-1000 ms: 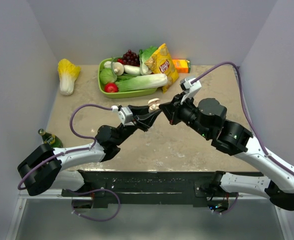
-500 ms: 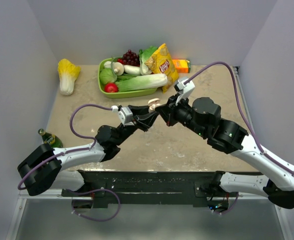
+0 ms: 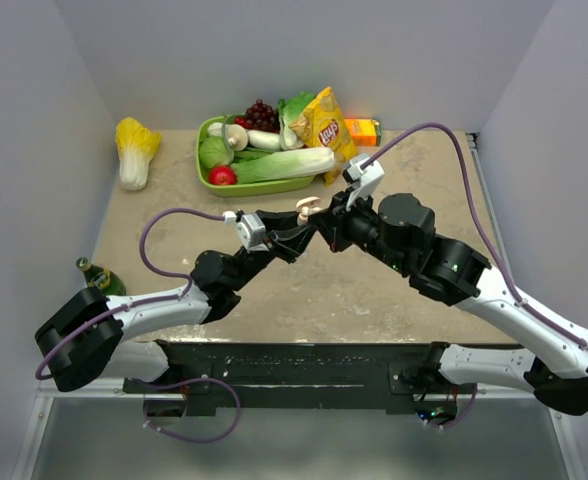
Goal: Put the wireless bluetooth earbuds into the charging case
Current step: Place the earbud in the charging case.
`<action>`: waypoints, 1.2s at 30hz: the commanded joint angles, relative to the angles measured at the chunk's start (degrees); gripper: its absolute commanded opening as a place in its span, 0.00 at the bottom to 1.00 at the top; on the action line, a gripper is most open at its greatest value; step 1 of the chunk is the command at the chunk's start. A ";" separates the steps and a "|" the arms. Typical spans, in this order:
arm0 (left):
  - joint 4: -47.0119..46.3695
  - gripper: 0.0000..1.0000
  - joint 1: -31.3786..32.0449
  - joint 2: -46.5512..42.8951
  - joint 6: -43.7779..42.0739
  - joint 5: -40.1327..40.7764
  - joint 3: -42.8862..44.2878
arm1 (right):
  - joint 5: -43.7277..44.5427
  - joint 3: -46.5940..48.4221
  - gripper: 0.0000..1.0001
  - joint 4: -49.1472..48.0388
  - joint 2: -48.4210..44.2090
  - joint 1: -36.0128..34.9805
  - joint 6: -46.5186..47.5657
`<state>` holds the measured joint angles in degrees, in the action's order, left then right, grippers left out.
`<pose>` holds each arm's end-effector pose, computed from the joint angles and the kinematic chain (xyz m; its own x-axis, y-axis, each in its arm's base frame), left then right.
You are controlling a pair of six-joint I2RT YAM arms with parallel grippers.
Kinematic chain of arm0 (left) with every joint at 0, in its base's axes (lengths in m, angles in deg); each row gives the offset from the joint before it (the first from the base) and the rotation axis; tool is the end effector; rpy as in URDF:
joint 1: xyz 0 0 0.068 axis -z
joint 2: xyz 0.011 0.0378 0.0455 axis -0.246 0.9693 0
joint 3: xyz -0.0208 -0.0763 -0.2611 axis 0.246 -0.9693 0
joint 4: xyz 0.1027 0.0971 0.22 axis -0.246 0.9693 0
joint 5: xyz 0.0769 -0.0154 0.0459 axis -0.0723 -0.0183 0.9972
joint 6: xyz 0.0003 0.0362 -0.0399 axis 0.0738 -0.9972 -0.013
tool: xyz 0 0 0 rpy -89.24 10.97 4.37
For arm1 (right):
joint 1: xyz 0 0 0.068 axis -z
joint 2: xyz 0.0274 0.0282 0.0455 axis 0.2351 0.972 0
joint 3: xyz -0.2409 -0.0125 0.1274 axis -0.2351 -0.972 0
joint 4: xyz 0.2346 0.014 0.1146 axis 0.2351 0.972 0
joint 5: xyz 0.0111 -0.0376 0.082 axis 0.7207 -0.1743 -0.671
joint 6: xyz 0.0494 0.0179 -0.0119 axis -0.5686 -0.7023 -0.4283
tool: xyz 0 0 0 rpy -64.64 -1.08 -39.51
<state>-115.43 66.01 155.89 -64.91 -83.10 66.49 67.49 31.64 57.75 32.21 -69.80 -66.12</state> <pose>0.1623 -0.2090 0.3019 0.1676 -0.4904 -0.8552 0.8552 0.5039 -0.1214 0.1318 0.1825 0.4372 -0.2980 0.0668 -0.9522 -0.6300 0.7357 0.2487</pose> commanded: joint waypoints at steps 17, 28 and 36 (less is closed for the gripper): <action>-5.98 0.00 0.00 -0.19 -0.07 0.06 -0.08 | 3.22 1.04 0.58 -1.62 -4.37 0.04 0.27; -5.54 0.00 0.00 0.08 -0.16 0.41 0.36 | 5.24 2.27 0.98 -1.36 -1.38 0.04 0.10; -5.71 0.00 0.00 0.43 0.02 -0.20 0.36 | 7.26 2.71 0.98 -2.59 0.29 0.04 -0.43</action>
<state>-115.43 66.01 155.98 -64.91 -83.08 66.49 72.08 31.79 57.33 32.56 -69.80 -66.10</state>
